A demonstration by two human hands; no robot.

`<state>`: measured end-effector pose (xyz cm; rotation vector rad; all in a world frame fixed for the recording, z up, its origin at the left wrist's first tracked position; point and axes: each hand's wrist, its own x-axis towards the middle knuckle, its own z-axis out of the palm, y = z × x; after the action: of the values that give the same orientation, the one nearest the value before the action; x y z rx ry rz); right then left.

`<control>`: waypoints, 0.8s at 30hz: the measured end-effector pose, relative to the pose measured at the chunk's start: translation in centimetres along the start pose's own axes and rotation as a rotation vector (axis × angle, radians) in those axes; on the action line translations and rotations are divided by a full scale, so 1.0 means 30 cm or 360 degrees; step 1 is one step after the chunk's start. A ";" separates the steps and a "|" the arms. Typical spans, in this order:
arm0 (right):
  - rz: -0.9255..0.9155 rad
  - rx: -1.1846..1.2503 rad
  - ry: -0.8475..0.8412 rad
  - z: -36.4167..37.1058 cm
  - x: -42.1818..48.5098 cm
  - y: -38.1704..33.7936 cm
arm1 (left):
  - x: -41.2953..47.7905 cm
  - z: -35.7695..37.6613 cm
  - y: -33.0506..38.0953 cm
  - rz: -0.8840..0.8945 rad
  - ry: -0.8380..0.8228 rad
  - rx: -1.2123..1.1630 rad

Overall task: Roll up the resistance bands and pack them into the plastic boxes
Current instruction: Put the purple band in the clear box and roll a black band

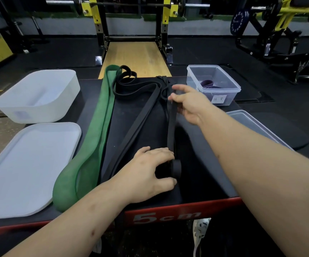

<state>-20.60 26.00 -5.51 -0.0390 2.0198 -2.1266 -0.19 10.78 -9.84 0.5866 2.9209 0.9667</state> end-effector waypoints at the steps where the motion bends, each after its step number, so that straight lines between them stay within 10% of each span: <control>1: -0.0018 0.0068 0.0006 -0.005 0.018 -0.022 | 0.002 0.001 -0.003 -0.0002 0.0001 -0.0006; 9: -0.0030 -0.1651 -0.0114 -0.062 0.047 0.001 | 0.003 0.002 -0.005 -0.0002 0.0003 -0.0005; 24: -0.0082 -0.0892 -0.0336 0.008 0.076 0.075 | -0.011 0.004 0.000 0.0066 0.0089 0.0013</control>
<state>-22.51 25.30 -8.02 -0.3838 2.4210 -1.4405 0.14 10.73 -9.99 0.6330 2.9742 0.9916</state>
